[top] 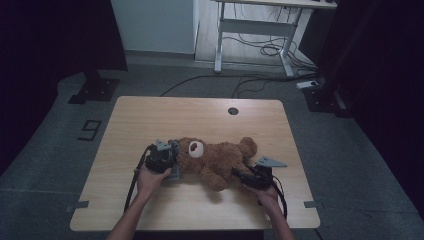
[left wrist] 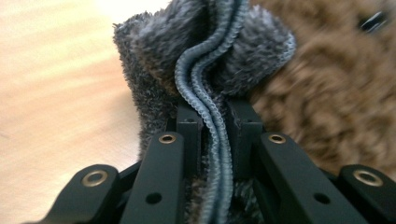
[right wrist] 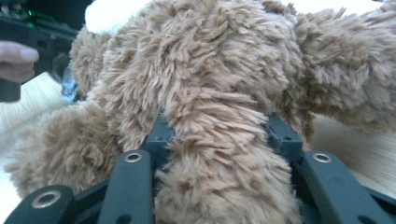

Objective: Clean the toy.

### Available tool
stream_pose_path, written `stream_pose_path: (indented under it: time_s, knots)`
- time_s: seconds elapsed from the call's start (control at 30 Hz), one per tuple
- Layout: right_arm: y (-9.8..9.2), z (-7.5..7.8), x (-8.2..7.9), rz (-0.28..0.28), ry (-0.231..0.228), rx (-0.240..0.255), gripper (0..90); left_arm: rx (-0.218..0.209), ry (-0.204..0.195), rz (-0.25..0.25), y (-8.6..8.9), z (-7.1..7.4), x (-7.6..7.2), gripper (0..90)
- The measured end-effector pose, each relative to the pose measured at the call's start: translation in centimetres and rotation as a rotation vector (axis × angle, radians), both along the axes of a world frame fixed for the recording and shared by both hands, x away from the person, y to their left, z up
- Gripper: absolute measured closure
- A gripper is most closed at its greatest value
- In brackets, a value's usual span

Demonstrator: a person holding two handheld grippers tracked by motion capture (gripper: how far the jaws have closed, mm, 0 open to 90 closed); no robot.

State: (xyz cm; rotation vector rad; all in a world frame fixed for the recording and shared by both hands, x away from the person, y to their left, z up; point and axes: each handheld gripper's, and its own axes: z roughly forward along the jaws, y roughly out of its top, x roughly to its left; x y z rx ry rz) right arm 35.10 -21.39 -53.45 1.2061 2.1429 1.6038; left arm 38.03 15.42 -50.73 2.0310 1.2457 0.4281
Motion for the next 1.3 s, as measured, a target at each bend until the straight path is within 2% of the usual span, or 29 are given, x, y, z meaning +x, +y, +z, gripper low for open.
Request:
stream_pose_path:
  time_s: [0.03, 0.1, 0.3, 0.43, 0.57, 0.67, 0.9, 1.0, 1.13, 1.2, 1.3]
  knots:
    - [0.0, 0.0, 0.1, -0.002, 0.002, 0.001, 54.8, -0.021, 0.004, -0.001, 0.1, -0.2, 0.0, 77.1]
    - [0.0, -0.1, 0.2, -0.008, 0.001, 0.006, 55.1, -0.036, 0.009, -0.001, 0.1, -0.2, 0.4, 76.9]
    - [-0.2, -0.3, 1.2, -0.043, 0.002, 0.022, 55.1, -0.031, 0.000, 0.005, -0.6, 0.5, 2.6, 76.6]
    - [-0.6, -0.3, 1.8, -0.061, -0.008, 0.025, 53.3, -0.029, -0.010, 0.003, -0.6, 0.8, 2.6, 76.5]
    - [-0.8, -0.3, 1.7, -0.061, -0.007, 0.043, 48.0, -0.028, -0.038, -0.001, 0.3, 1.4, 1.3, 76.2]
    - [-0.8, -0.1, 1.5, -0.068, -0.005, 0.054, 42.5, -0.006, -0.053, -0.005, 1.3, 1.8, 0.1, 76.2]
    - [-1.0, 0.1, 1.1, -0.088, -0.005, 0.063, 36.3, 0.010, -0.081, 0.005, 4.7, 2.0, -3.4, 75.6]
    - [-1.2, 0.1, 1.0, -0.089, -0.007, 0.062, 34.7, 0.041, -0.093, 0.018, 6.1, 2.0, -4.5, 75.3]
    - [-1.4, 0.1, 0.8, -0.088, -0.006, 0.063, 34.7, 0.054, -0.083, 0.043, 8.1, 1.7, -5.4, 75.0]
    - [-1.5, 0.1, 0.7, -0.088, -0.002, 0.064, 34.6, 0.057, -0.060, 0.051, 9.0, 1.2, -5.7, 74.6]
    - [-1.5, 0.0, 0.7, -0.086, 0.004, 0.064, 34.6, 0.084, -0.024, 0.057, 9.6, 0.2, -5.9, 74.3]
